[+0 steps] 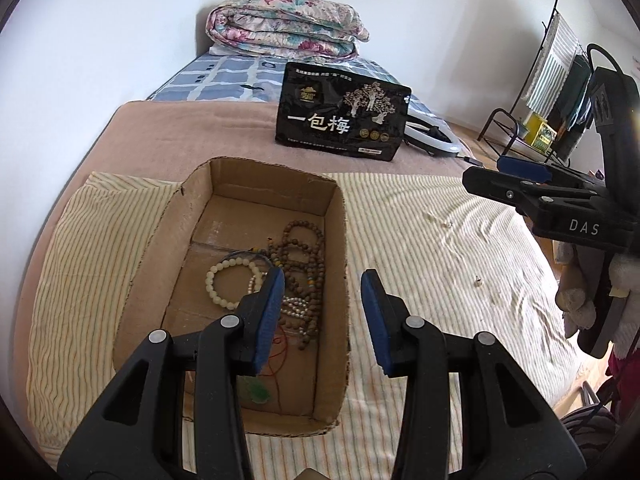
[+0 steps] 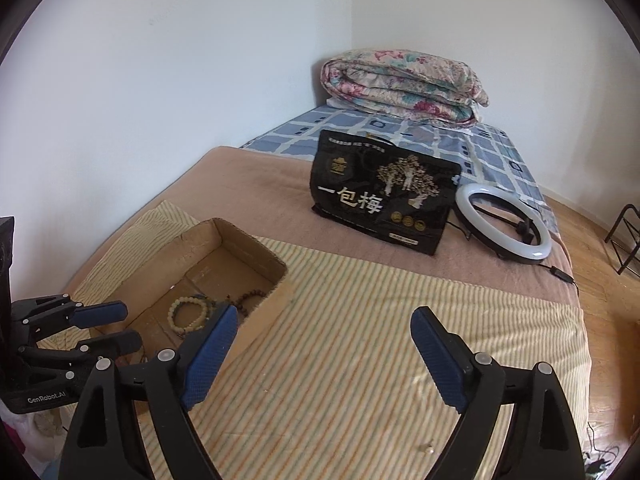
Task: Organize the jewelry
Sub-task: 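Move both tools from the box toward the pearl earrings on the bed, then grasp one pearl earring with the right tool while the left tool grasps the other, then carry both pearl earrings over the cardboard box with both tools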
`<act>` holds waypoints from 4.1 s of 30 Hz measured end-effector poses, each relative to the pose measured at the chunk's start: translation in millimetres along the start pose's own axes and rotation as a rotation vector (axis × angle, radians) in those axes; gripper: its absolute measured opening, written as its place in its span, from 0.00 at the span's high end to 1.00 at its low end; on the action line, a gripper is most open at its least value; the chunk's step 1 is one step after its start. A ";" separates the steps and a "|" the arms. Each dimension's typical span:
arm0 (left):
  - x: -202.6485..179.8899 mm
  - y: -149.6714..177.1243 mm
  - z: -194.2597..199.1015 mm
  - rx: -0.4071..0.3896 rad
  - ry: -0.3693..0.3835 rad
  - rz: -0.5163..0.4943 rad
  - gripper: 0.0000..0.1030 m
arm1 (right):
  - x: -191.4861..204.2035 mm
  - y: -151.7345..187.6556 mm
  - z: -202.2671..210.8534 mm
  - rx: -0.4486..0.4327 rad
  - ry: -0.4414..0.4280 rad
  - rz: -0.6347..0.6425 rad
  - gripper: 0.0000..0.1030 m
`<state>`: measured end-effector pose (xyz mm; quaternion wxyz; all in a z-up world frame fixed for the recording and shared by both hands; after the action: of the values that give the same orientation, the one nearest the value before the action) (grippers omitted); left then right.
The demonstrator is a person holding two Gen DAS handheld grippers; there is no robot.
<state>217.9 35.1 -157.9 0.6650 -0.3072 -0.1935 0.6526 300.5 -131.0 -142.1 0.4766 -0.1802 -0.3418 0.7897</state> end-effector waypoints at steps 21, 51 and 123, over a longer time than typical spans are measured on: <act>-120.7 3.4 -46.2 0.041 0.121 -0.134 0.61 | -140.4 77.2 49.6 0.002 0.154 -0.141 0.13; -205.9 -20.0 -180.5 0.103 0.180 -0.215 0.69 | -117.4 175.2 -39.0 0.164 -0.029 -0.090 0.70; -124.2 -43.1 -57.5 -0.072 0.095 -0.168 0.94 | -95.7 96.6 56.6 -0.030 0.061 -0.116 0.94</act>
<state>278.9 -94.6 -153.9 0.7144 -0.3441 -0.2103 0.5718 251.2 -265.8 -175.1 0.5293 -0.1911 -0.3485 0.7496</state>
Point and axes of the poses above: each gripper's, at about its wrist camera, not at the fingertips, and z roughly against the way its jaws point, x to its left, y to its underside, the point moved 7 cm from there along -z, roughly the way its jaws point, and after that the axes turned 5 degrees about -y, right-handed, at the moved point
